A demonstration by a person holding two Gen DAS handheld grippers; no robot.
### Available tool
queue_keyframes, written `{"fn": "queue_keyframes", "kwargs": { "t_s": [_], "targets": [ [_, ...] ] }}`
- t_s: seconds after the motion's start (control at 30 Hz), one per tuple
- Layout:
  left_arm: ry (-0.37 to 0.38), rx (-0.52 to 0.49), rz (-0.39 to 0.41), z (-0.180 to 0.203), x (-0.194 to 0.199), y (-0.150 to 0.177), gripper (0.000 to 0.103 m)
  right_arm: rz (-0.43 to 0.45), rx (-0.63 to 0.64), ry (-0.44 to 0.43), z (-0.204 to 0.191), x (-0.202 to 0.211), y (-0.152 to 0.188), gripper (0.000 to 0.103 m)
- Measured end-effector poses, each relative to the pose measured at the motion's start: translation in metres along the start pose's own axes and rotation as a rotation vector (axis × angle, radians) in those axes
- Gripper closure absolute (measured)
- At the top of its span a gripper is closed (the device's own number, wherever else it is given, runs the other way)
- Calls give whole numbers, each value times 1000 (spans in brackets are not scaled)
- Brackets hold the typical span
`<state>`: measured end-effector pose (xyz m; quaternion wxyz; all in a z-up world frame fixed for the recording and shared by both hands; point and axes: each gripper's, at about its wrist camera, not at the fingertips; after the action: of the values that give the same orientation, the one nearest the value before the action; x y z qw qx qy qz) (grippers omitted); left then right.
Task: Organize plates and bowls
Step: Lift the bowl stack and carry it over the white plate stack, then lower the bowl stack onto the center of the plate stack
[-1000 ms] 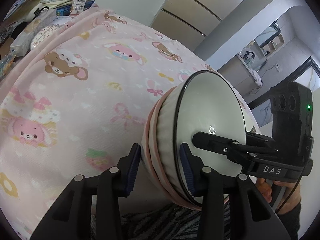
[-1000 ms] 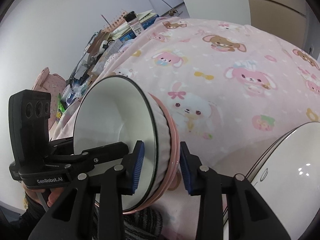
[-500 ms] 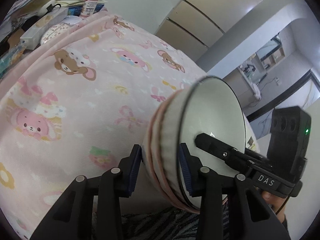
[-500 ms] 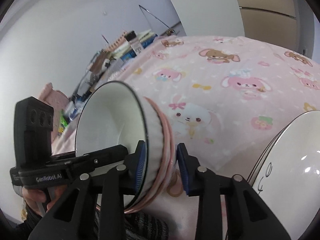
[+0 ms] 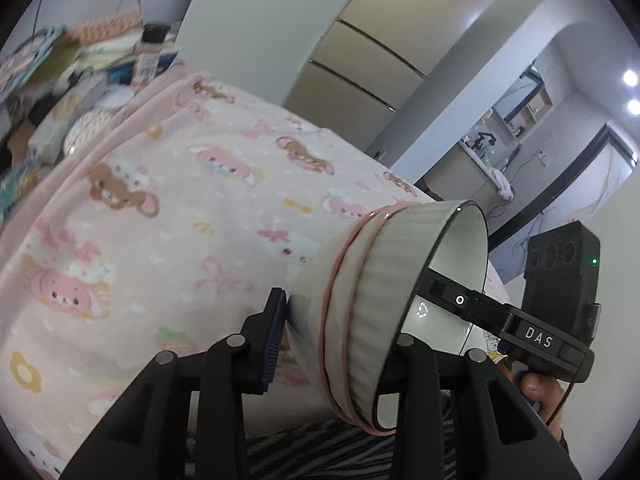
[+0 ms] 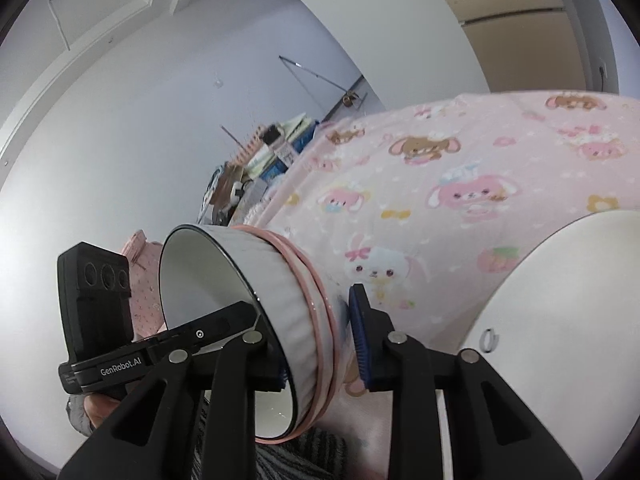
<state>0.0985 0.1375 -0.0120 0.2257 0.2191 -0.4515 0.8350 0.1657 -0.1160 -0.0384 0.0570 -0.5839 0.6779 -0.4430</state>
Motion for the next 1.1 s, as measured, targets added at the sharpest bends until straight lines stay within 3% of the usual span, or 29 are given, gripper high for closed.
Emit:
{"fn": "queue_keyframes", "kwargs": {
  "t_s": [0.23,0.53,0.77,1.1],
  "targets": [
    [41,-71,-6,52,-2,-1,67,64,-48,24,15,45,-10,78],
    [147,-137,-64,130,-24,13,67,123,-95,140,44,123,-20,78],
    [152,-206,-91,182,-38,31,67,183,-188,155,80,165,-12,77],
    [117,-252,-154,193,-61,50,68,159,-273,143,112,167,4,75]
  ]
}}
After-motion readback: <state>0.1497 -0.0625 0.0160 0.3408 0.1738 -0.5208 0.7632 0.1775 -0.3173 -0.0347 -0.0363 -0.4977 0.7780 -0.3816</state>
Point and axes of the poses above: each gripper's, at about its wrist camera, not at the fingertips, and x roughly against the way its jaws point, z to its right, y to its underside, and after that the axes turned 9 degrees about z, right-handed
